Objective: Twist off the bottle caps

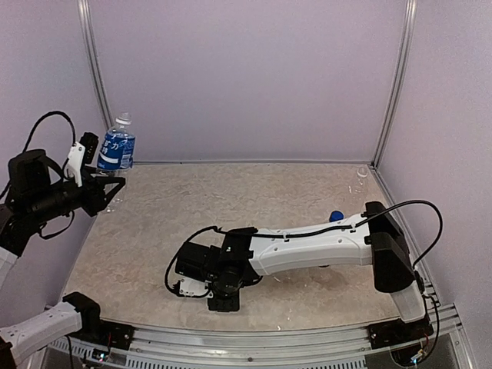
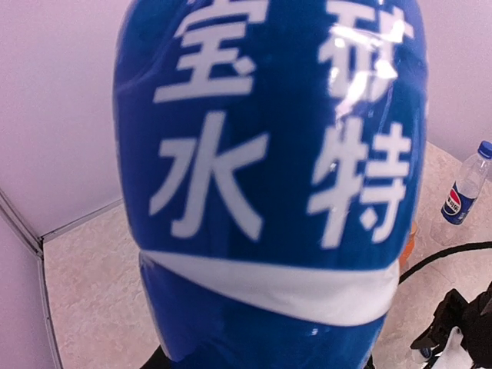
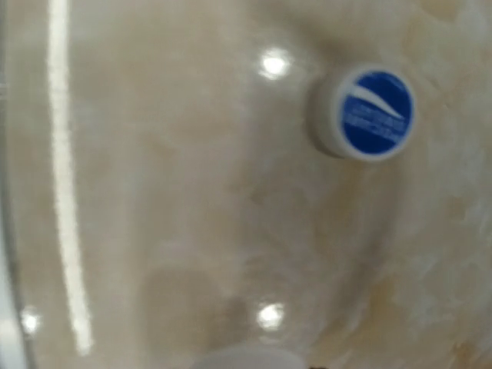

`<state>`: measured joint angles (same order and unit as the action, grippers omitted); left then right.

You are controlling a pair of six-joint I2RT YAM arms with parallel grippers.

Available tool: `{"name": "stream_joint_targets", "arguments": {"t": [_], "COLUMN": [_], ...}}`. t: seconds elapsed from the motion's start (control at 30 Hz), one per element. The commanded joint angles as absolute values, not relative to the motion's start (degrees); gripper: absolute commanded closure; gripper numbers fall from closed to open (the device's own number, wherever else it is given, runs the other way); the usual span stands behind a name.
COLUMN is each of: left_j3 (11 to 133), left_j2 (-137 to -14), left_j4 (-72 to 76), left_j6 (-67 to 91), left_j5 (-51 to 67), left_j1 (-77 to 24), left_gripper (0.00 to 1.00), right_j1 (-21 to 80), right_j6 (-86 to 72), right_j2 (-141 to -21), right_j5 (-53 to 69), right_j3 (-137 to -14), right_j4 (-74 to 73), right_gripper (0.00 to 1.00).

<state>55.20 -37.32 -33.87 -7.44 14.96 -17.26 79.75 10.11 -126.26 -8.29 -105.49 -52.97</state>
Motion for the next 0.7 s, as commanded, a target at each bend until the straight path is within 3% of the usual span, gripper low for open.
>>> {"name": "stream_joint_targets", "arguments": {"t": [0.0,0.2,0.27,0.4,0.5,0.53,0.57,0.67], "left_j3": [54.23,54.58,54.67,54.58,54.84,54.91,55.05,55.4], "left_j2": [-36.48,-36.75,-36.87,-36.99,-37.17,-37.18,-37.24,-37.44], "left_j4": [-32.98,-33.1,-33.15,-33.1,-33.14,-33.27,-33.35,-33.79], "left_j6": [-6.84,-7.4,-7.54,-7.83,-7.91,-7.95,-7.92,-7.98], "left_j5": [17.46,18.87,19.11,19.71,20.48,20.87,21.24,22.52], "left_j1": [-16.85,-17.22,-17.31,-17.48,-17.58,-17.64,-17.73,-17.76], "left_gripper": [0.61,0.61,0.61,0.61,0.61,0.61,0.6,0.6], "right_j1": [77.36,75.83,75.68,75.67,75.71,75.68,75.67,75.6], "right_j6": [8.5,8.47,8.65,8.64,8.3,8.34,8.43,8.59], "right_j2": [-129.94,-133.75,-133.9,-134.74,-134.97,-134.69,-134.24,-131.55], "right_j5": [-7.2,-6.39,-6.28,-6.59,-7.42,-7.49,-7.7,-8.15], "right_j3": [-108.3,-111.31,-111.69,-112.71,-113.73,-113.91,-114.03,-114.7], "right_j4": [-56.0,-56.67,-56.34,-56.99,-57.73,-57.7,-57.39,-56.64], "right_gripper": [1.0,0.98,0.88,0.58,0.5,0.37,0.32,0.3]}}
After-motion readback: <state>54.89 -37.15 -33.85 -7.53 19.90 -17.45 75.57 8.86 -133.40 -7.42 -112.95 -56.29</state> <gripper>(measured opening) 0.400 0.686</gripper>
